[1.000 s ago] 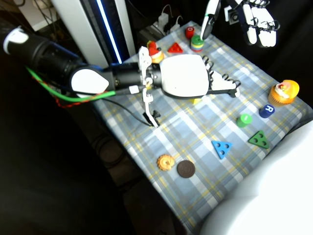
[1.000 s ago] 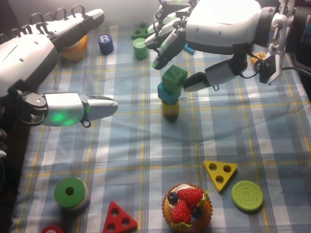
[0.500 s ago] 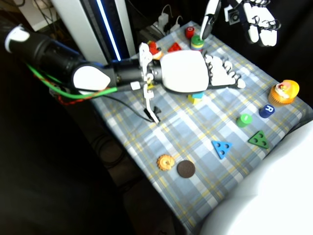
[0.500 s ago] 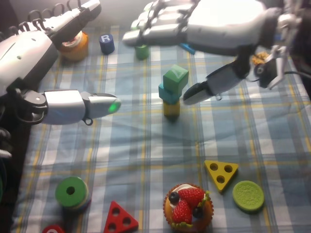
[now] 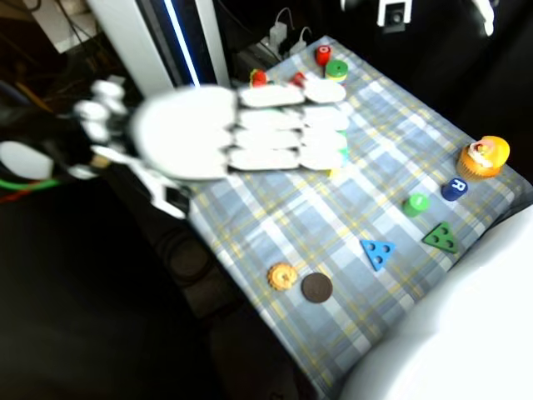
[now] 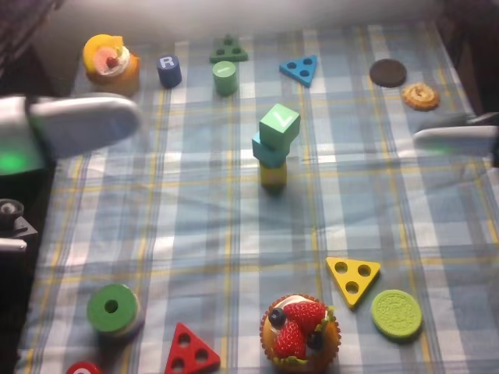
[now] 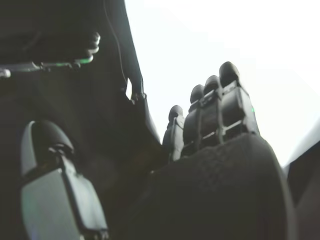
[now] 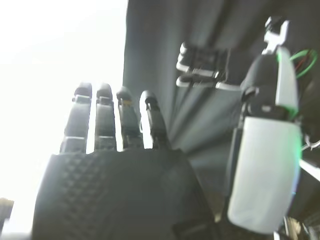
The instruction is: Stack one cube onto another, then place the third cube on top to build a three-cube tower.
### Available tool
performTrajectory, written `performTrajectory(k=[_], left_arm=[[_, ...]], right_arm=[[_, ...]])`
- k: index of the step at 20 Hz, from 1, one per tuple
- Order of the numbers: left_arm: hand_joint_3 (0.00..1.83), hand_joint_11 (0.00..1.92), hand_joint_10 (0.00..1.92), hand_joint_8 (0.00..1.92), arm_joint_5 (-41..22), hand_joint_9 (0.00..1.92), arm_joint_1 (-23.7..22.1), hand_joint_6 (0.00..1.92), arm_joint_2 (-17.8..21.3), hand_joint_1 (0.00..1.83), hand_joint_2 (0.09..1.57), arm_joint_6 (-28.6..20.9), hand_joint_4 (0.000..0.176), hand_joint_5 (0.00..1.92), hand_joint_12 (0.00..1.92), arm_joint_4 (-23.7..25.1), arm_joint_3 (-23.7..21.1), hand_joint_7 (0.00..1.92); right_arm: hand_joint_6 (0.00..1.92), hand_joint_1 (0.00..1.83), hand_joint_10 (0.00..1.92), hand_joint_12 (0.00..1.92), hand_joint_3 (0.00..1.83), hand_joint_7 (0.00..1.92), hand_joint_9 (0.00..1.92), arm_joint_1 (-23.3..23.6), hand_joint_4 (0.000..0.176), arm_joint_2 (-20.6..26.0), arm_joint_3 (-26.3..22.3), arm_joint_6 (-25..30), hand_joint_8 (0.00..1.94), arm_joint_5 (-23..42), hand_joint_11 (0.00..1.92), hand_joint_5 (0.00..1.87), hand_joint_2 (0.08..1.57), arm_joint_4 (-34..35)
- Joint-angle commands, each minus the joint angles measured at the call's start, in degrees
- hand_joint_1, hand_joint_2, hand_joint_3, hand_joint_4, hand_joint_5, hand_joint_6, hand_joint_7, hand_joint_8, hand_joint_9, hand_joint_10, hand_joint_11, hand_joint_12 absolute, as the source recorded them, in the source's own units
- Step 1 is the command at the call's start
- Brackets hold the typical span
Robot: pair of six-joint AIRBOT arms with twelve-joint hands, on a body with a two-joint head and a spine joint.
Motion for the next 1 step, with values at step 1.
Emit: performTrajectory(k=[1], left_arm=[[0.00,0.01,0.02,0.00,-11.64,0.08,0.65,0.00,0.34,0.77,0.74,-3.57,0.176,0.00,0.02,-0.99,0.59,0.06]], right_arm=[[0.01,0.59,0.02,0.09,0.00,0.29,0.29,-1.51,0.000,0.83,-0.48,-0.90,0.01,14.24,0.16,0.17,1.10,5.29]])
